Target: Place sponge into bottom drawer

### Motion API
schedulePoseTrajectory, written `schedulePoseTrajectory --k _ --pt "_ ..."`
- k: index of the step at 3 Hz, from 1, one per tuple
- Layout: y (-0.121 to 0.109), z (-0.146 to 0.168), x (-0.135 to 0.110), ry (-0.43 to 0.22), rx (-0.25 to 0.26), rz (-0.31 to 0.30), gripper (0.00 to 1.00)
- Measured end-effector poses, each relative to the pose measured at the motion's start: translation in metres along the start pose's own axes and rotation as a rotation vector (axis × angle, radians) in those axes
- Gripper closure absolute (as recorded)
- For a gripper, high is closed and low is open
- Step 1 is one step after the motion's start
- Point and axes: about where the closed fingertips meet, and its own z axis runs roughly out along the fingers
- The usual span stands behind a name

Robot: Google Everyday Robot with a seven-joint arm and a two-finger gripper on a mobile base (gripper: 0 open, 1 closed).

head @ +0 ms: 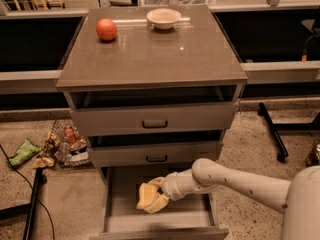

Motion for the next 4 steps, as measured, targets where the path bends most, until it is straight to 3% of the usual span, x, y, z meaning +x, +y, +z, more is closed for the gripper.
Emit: schedulePoseTrajectory --k 1,2,3,4 --pt "-0.020 0.063 0.040 -0.013 -0.024 0.055 1.00" --pt "-0.035 0.113 0.074 -0.019 -0.037 0.114 0.81" --pt "-0.050 0.152 0.101 -0.024 -0.037 0.168 0.50" --pt "-0.058 0.167 0.113 -0.028 -0.033 0.190 0.27"
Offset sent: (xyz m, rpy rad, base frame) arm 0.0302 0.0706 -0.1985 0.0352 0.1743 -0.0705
